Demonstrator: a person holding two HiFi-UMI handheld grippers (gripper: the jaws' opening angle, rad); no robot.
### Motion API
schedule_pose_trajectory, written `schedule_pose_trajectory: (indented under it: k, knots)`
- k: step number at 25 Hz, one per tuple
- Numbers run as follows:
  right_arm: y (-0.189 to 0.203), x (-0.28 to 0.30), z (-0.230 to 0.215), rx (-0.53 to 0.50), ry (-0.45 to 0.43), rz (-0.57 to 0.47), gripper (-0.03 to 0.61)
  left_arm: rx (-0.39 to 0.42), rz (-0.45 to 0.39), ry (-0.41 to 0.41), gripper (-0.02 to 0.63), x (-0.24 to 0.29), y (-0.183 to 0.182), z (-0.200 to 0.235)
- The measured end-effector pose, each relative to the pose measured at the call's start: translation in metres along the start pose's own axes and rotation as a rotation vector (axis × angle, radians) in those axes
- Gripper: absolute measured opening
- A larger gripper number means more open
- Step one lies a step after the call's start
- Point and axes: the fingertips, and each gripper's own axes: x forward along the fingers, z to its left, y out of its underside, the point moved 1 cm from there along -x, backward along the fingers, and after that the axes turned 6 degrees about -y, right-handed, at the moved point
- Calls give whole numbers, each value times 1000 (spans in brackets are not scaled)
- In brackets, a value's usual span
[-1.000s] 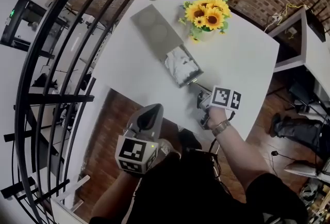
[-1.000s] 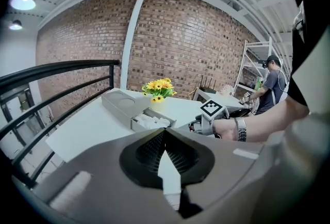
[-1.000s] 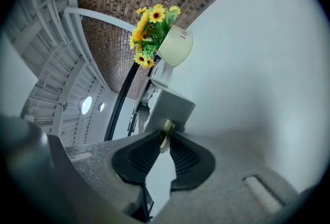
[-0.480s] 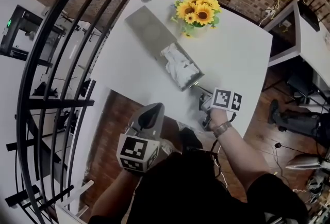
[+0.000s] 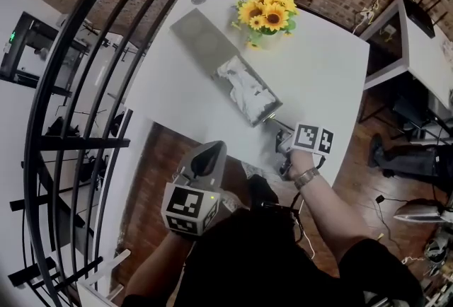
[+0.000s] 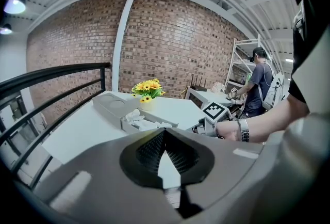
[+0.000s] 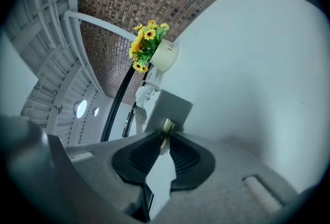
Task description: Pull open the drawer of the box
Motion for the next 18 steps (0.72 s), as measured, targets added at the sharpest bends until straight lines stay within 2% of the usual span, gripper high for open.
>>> schedule_pose_trajectory:
  k: [11,18]
  knots:
    - [7,-6,-3,-24,27,-13,48,8,-5,-6,17,-13,3,-4]
    - [6,-17,-3,-50,62,-45,84,15,-22,-6,15,-22,2,-4]
